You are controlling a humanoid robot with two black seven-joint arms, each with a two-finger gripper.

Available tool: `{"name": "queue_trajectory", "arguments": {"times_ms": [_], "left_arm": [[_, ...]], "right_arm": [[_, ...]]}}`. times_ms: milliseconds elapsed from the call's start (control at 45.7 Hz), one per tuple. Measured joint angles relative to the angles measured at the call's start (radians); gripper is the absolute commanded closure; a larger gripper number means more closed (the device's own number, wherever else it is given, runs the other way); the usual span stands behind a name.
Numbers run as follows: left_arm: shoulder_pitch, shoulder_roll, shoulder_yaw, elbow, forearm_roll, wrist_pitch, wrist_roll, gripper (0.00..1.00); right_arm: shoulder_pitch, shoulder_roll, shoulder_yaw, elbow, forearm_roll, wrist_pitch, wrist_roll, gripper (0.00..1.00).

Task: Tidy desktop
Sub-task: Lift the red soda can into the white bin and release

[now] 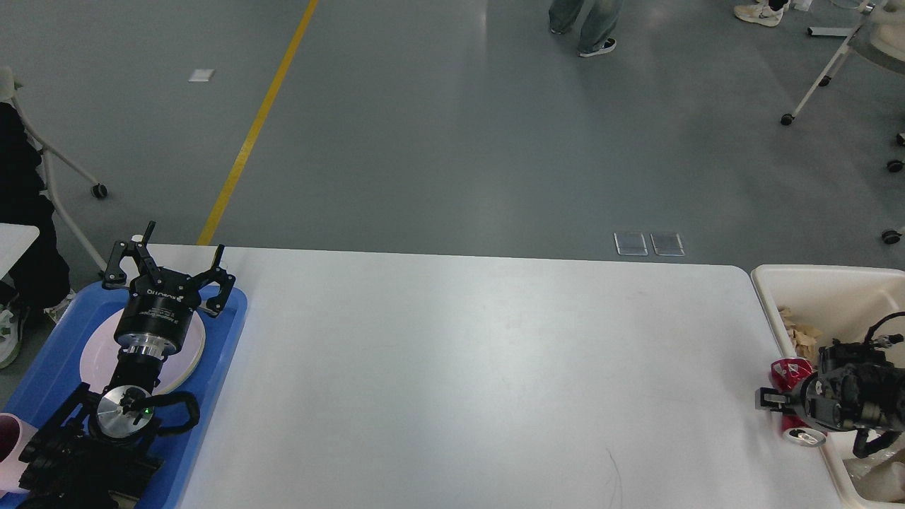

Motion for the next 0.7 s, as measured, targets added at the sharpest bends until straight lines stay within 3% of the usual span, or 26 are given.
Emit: {"name": "queue_trajectory", "arguments": {"times_ms": [131, 701], "left_arm": [[0.000, 0.000, 0.000, 0.000, 0.000, 0.000, 0.000, 0.04], [0.000, 0.000, 0.000, 0.000, 0.000, 0.001, 0.000, 0.04]], "right_arm": [[0.000, -0.001, 0.002, 0.000, 0.005, 0.000, -0.001, 1.00], [0.052, -0.023, 0.047, 0.043, 0.068, 0.037, -0.013, 1.00]]}}
